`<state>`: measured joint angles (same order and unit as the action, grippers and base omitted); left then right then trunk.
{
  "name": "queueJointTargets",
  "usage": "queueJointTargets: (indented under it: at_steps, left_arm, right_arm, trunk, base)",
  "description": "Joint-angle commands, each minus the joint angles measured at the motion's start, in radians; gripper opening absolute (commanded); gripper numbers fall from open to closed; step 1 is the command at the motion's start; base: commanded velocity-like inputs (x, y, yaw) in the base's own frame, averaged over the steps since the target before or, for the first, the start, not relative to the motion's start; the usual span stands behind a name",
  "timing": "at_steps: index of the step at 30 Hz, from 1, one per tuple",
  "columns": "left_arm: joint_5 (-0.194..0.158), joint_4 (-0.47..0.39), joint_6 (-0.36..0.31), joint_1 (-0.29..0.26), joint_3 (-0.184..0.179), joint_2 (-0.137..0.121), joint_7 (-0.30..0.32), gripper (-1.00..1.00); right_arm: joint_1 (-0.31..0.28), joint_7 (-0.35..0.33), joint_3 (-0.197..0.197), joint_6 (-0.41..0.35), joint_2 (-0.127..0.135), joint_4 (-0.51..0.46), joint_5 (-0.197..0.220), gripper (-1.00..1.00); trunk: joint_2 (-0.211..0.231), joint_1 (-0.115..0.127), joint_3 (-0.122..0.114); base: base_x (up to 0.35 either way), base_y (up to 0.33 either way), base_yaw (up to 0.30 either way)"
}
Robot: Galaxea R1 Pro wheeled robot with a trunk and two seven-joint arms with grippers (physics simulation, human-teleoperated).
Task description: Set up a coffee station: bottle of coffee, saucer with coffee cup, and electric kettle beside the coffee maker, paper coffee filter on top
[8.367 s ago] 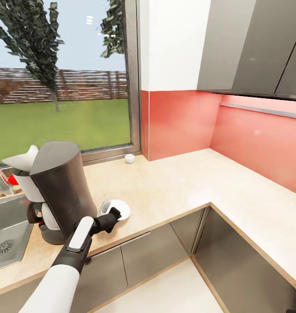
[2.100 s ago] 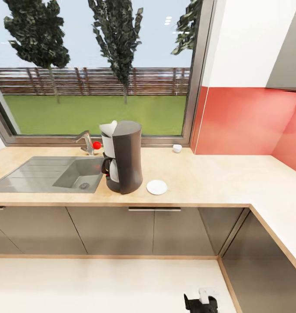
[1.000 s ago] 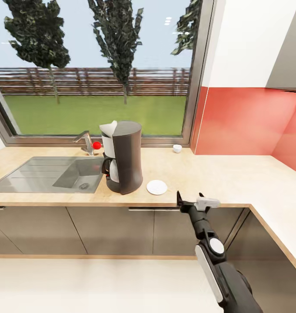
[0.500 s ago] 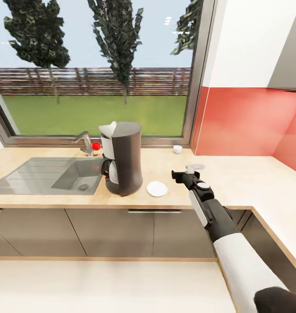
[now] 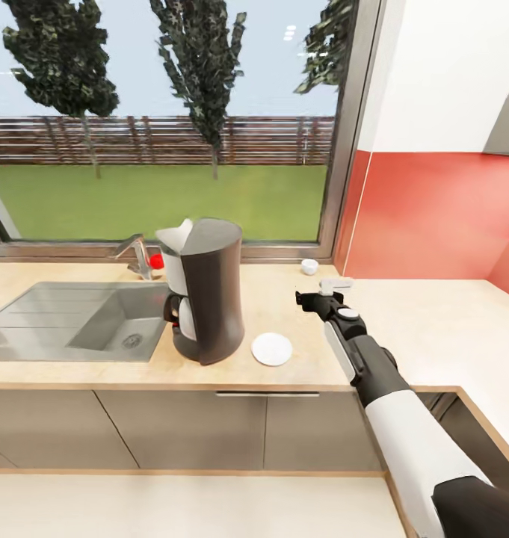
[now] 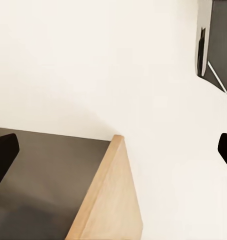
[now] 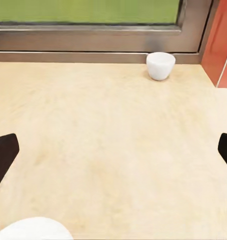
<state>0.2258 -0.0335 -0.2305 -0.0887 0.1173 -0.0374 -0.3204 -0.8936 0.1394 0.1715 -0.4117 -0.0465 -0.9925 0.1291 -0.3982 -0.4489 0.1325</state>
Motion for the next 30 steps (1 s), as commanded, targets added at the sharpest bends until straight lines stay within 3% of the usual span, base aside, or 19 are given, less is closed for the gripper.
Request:
queueJointTargets:
  at_steps: [1, 7, 12, 19, 30]
  left_arm:
    - [0.01, -0.002, -0.006, 0.0, 0.008, 0.001, -0.001, 1.0]
    - [0.01, 0.0, -0.003, 0.001, 0.007, 0.004, 0.0, 1.0]
    - [0.01, 0.0, -0.002, 0.007, 0.008, -0.001, 0.0, 1.0]
    - [0.009, 0.001, -0.004, 0.017, 0.009, -0.002, 0.0, 1.0]
    - [0.01, 0.001, -0.004, 0.029, 0.009, -0.001, 0.0, 1.0]
  right_arm:
    - [-0.006, 0.01, 0.003, -0.009, 0.0, -0.008, 0.01, 1.0]
    - [-0.144, 0.102, 0.003, -0.17, -0.002, 0.03, 0.012, 1.0]
    - [-0.232, 0.142, 0.003, -0.199, -0.003, 0.129, 0.014, 1.0]
    - [-0.24, 0.142, 0.008, -0.104, 0.0, 0.141, 0.014, 1.0]
    - [-0.238, 0.14, 0.009, -0.093, -0.001, 0.183, 0.014, 1.0]
  trunk:
    - [-0.002, -0.001, 0.002]
    - [-0.002, -0.001, 0.002]
    - [-0.002, -0.001, 0.002]
    - [-0.002, -0.001, 0.002]
    - [-0.002, -0.001, 0.002]
  base:
    - [0.337, 0.0, 0.0]
    - [0.337, 0.0, 0.0]
    - [0.337, 0.0, 0.0]
    - [0.337, 0.0, 0.0]
    - [0.337, 0.0, 0.0]
